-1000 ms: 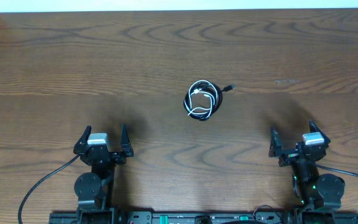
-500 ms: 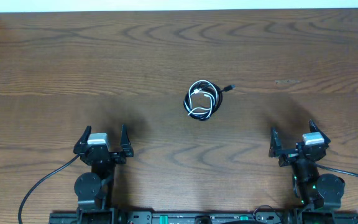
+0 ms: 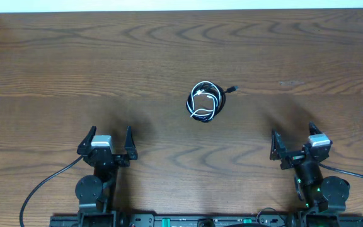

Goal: Untangle cables
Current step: 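Move the left gripper down onto the black-white cable bundle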

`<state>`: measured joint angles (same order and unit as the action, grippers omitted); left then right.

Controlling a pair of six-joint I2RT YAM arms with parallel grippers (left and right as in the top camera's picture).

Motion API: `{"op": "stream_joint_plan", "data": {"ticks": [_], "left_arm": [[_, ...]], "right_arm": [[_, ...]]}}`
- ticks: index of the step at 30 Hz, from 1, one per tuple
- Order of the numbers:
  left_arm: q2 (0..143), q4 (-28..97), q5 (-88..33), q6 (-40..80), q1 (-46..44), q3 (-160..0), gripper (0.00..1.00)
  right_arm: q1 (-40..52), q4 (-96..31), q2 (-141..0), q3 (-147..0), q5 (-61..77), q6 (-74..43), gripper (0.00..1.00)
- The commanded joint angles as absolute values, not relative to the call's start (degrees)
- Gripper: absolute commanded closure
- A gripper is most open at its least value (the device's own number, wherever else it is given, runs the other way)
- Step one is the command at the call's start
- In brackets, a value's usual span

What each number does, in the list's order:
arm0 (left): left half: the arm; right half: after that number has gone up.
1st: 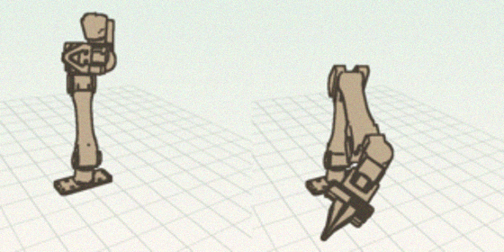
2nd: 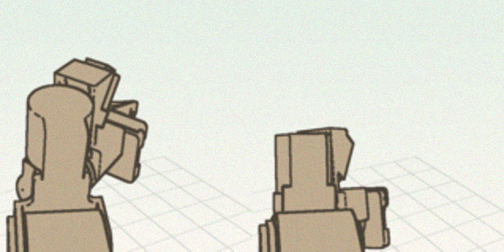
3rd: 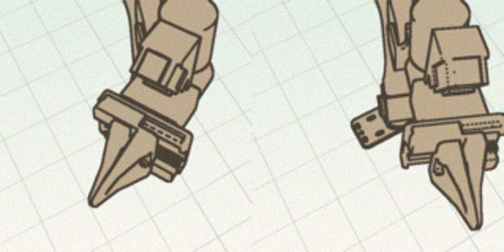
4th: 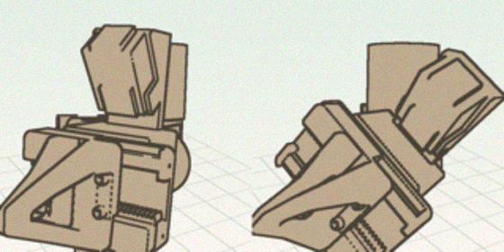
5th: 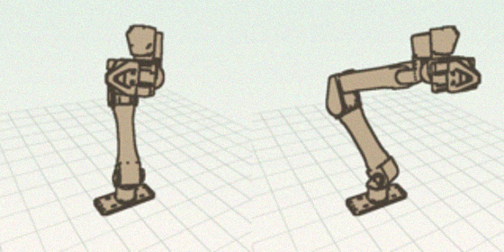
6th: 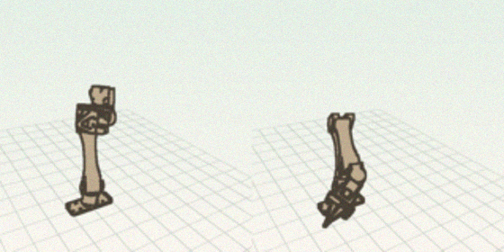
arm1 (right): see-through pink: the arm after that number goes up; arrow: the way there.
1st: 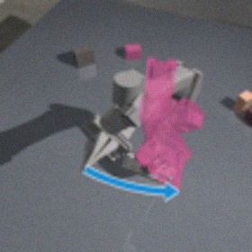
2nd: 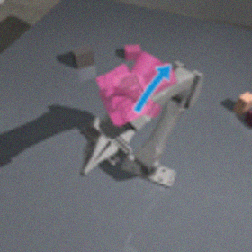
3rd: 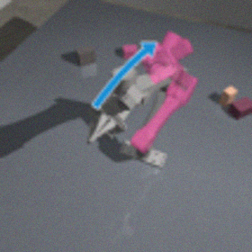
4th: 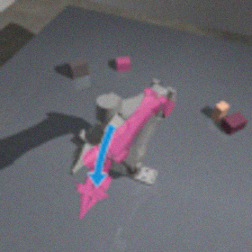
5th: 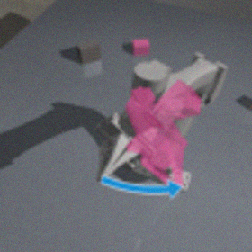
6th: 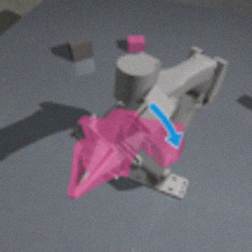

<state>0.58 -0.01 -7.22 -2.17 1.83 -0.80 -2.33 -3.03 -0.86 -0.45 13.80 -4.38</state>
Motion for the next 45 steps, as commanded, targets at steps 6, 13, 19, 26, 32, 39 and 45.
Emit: {"op": "stream_joint_plan", "data": {"ticks": [6, 13, 19, 26, 32, 39, 45], "left_arm": [[5.2, 0.7, -8.4, 3.2, 2.1, -6.7, 0.03], [14.0, 7.1, -10.3, 4.2, 2.1, -17.6, 0.03], [23.2, 15.0, -15.3, 4.2, 2.0, -30.3, 0.03], [33.3, 27.4, -19.0, 4.4, 1.8, -44.0, 0.03], [44.5, 35.7, -19.1, 4.4, -0.9, -55.4, 0.03], [62.9, 46.1, -18.8, 4.4, -10.3, -71.0, 0.03], [76.7, 47.3, -21.8, 4.6, -16.3, -76.6, 0.03]], "right_arm": [[-2.0, -3.5, -2.8, -1.6, 23.7, -7.7, 0.01], [-2.0, -4.3, -8.3, -4.0, 27.6, -9.6, 0.01], [-2.0, -5.4, -16.2, -12.7, 30.9, -10.9, 0.01], [-2.0, -15.1, -28.8, -27.9, 35.4, -10.7, 0.01], [-2.0, -23.1, -41.3, -41.5, 39.0, -10.6, 0.01], [-2.1, -32.7, -56.4, -56.1, 40.9, -10.5, 0.01], [-2.2, -32.8, -63.3, -60.0, 40.4, -10.2, 0.01]]}}
